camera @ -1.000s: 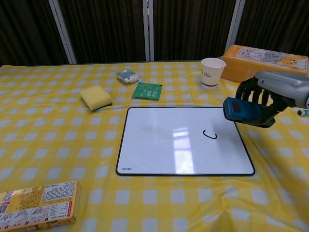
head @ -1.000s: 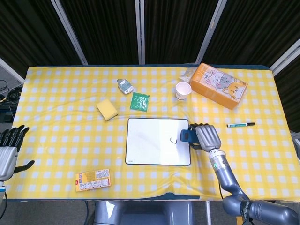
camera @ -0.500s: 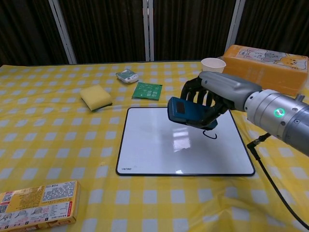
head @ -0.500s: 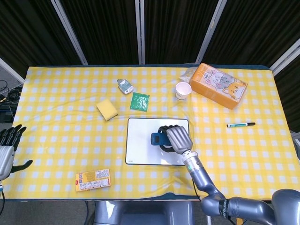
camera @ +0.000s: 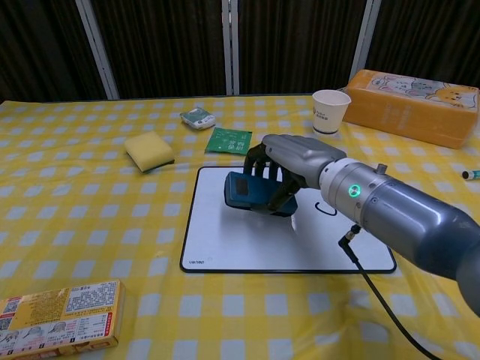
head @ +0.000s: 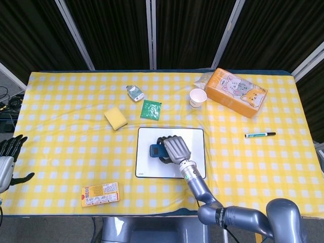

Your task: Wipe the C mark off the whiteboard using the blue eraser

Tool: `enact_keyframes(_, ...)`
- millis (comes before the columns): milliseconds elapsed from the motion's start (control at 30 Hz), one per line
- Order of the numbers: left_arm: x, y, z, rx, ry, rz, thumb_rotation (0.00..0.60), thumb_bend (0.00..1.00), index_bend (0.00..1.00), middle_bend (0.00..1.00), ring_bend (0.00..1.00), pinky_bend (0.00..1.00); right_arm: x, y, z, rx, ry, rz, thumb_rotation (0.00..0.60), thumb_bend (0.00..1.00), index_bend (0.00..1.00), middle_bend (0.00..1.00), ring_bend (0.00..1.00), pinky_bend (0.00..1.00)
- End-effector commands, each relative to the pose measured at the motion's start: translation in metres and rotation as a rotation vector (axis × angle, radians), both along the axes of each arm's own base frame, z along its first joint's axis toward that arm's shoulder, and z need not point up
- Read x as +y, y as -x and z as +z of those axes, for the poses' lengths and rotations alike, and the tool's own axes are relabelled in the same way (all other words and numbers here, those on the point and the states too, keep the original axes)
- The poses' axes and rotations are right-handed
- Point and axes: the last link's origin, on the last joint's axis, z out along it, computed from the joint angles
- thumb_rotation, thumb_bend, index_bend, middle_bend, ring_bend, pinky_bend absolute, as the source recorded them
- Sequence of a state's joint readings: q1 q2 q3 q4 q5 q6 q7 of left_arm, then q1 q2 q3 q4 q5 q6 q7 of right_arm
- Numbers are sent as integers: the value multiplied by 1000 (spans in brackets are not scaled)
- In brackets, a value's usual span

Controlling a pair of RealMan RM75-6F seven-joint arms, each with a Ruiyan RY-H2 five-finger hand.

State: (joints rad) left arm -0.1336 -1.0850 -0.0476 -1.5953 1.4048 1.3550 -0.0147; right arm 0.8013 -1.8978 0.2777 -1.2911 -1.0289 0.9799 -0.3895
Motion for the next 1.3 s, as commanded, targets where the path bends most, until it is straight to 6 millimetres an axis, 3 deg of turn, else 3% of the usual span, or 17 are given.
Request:
enact_keyframes(33,1,0,0,-7,2,2,600,158,0,0,0,0,-1,6,-7,-2,-14,-21,600,345,843,760,779,826)
enact_keyframes(467,0,-1,-1,-9,10,-2,600,158,0,0,0,0,-5,40,-4,9,-18,-91,600,346,847,763,780,826)
enact_keyframes(967,-1,-4,-2,-6,7,-9,600,159,0,0,0,0,-10,81,21,36,16,-173,600,346,847,763,780,826)
enact_keyframes(1300,-1,-5,1,-14,-2,-13,600,158,0,0,0,0,-11,93,29,55,34,-202,600,346,847,763,780,826)
